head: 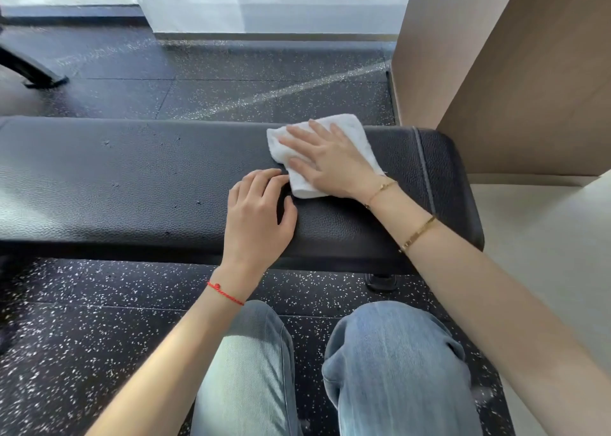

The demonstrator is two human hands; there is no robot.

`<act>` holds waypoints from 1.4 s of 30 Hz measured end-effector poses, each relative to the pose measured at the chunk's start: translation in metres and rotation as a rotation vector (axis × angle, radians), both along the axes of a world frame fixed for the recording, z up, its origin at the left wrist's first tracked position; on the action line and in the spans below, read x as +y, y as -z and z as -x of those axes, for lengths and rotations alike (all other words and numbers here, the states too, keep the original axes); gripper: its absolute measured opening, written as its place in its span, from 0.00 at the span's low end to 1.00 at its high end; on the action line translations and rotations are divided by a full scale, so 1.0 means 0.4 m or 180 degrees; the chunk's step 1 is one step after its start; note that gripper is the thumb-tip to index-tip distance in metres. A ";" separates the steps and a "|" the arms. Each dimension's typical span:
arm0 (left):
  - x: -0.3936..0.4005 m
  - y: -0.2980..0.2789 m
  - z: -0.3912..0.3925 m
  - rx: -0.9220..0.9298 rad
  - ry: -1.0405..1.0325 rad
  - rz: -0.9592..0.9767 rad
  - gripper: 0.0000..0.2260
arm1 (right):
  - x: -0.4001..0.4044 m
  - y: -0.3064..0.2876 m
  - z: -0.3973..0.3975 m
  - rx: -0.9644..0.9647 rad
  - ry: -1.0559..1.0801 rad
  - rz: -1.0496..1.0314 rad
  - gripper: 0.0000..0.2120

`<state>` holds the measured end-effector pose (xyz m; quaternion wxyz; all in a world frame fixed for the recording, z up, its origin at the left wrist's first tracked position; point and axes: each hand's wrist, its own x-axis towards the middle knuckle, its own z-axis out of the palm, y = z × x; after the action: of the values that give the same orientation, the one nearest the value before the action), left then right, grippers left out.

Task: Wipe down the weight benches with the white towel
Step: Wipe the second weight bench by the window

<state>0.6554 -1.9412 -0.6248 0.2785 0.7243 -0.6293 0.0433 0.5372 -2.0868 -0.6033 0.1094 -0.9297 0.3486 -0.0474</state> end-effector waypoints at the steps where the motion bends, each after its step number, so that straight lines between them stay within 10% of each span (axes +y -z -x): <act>1: 0.000 0.002 -0.001 -0.0006 0.0010 0.0005 0.14 | 0.006 0.005 0.022 -0.0060 -0.0100 -0.0016 0.23; 42: 0.005 0.011 -0.006 0.0072 0.0014 0.0088 0.14 | 0.127 0.020 0.179 0.0029 0.1053 0.0074 0.26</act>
<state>0.6577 -1.9393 -0.6291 0.2957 0.7194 -0.6270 0.0432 0.4655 -2.0359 -0.6112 0.0878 -0.8610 0.4968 -0.0646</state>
